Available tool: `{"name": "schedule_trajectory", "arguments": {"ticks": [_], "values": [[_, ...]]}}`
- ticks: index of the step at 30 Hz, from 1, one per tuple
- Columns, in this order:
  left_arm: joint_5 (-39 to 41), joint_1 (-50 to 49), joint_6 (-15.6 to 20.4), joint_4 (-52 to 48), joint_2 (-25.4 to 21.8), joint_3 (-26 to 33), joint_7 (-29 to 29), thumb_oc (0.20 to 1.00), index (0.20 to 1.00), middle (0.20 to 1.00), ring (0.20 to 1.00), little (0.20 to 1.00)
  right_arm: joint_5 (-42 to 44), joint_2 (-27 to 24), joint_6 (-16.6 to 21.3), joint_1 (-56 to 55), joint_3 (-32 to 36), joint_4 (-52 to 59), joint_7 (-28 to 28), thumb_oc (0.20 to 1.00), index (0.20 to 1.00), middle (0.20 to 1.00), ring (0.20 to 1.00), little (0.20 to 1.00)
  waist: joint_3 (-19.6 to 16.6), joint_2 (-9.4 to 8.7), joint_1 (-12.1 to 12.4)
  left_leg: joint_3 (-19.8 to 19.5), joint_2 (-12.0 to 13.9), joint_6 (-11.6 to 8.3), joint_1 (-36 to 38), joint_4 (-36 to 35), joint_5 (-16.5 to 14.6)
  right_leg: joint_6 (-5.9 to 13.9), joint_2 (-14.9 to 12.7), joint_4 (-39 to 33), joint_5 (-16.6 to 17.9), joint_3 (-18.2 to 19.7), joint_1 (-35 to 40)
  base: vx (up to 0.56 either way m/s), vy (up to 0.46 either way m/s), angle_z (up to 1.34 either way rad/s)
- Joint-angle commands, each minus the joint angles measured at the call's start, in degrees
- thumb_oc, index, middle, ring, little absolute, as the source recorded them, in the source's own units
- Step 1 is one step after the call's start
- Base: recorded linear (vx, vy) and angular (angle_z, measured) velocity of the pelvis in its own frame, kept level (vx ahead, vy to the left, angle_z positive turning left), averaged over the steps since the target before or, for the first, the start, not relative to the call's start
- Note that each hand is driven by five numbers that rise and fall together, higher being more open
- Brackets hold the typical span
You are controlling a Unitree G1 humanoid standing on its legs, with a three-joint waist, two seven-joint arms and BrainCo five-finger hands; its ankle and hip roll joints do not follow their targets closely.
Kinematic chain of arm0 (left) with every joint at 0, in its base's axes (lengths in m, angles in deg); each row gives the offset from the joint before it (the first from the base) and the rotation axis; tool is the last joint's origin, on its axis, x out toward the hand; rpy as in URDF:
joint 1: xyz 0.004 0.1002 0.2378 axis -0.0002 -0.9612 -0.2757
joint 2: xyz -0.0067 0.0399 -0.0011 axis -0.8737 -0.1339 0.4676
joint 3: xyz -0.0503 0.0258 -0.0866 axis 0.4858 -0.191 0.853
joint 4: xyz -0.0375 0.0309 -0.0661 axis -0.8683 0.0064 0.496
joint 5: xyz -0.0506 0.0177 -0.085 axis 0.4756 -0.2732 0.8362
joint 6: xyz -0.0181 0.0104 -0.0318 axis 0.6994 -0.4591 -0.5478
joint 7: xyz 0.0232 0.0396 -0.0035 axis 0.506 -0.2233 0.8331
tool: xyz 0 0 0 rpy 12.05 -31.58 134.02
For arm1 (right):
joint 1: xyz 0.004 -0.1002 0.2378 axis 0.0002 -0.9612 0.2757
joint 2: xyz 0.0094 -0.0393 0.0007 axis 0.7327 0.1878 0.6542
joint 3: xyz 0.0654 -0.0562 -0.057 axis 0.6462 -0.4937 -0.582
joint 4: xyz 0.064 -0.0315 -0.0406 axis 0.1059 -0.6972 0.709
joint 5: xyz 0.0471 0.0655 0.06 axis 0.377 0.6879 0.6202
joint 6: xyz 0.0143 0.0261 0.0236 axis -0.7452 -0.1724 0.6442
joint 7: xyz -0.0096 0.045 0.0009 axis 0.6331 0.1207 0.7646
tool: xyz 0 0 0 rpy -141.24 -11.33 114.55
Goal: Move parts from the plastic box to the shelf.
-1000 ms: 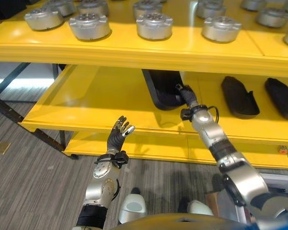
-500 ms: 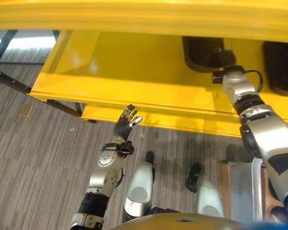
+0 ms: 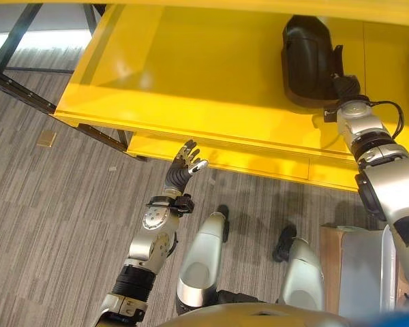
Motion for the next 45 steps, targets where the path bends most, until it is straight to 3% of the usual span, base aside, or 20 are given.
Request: {"name": "schedule_trajectory", "arguments": {"ticks": [1,12,24,26,45], "values": [[0.28,-1.11,4.25,-6.60,-0.77,-0.52,1.02,1.000,1.000,1.000,1.000,1.000,-1.06,-3.56,3.78,8.87,-1.81,0.67,2.48,0.200,0.200,0.200,0.200,0.200,-1.20,0.89,0.57,-1.32,2.38,-1.10,0.26,0.37,-1.06,-2.28,0.65,2.15,-0.36,1.24,2.21,0.00,0.000,0.00],[0.43,-0.17,4.73,-6.88,-0.83,-1.13,2.24,1.000,1.000,1.000,1.000,1.000,1.97,-5.74,3.76,11.52,-1.15,-1.63,3.75,0.200,0.200,0.200,0.200,0.200,0.19,1.50,0.47,-1.06,1.95,-0.93,-1.03,0.66,-1.21,-2.11,0.35,2.39,-0.01,1.82,0.80,0.00,0.003,0.00],[0.64,1.12,5.49,-6.96,0.19,-1.22,3.19,1.000,1.000,1.000,1.000,1.000,0.31,-4.81,3.68,12.13,-3.30,-2.41,3.70,0.200,0.200,0.200,0.200,0.200,1.74,1.61,-0.14,-0.69,2.06,-0.97,-1.67,0.85,-1.14,-2.05,0.67,2.42,0.57,2.48,-0.45,0.00,0.004,-0.02],[0.73,1.15,5.70,-6.95,0.34,-0.97,3.34,1.000,1.000,1.000,1.000,1.000,0.18,-4.81,3.58,12.23,-3.96,-2.70,3.22,1.000,1.000,1.000,1.000,1.000,1.91,1.61,-0.27,-0.64,2.04,-1.02,-1.52,0.80,-1.18,-2.02,0.64,2.54,0.66,2.62,-0.50,0.00,0.000,0.00],[0.74,1.26,6.10,-6.87,0.54,-0.08,4.01,1.000,1.000,1.000,1.000,1.000,-4.46,-5.15,3.29,12.66,-8.72,-3.11,3.41,1.000,1.000,1.000,1.000,1.000,2.51,0.92,-1.08,-0.49,2.38,-1.38,-1.28,1.09,-1.40,-2.10,0.85,2.90,0.82,3.06,-0.70,0.00,0.000,0.00]]}}
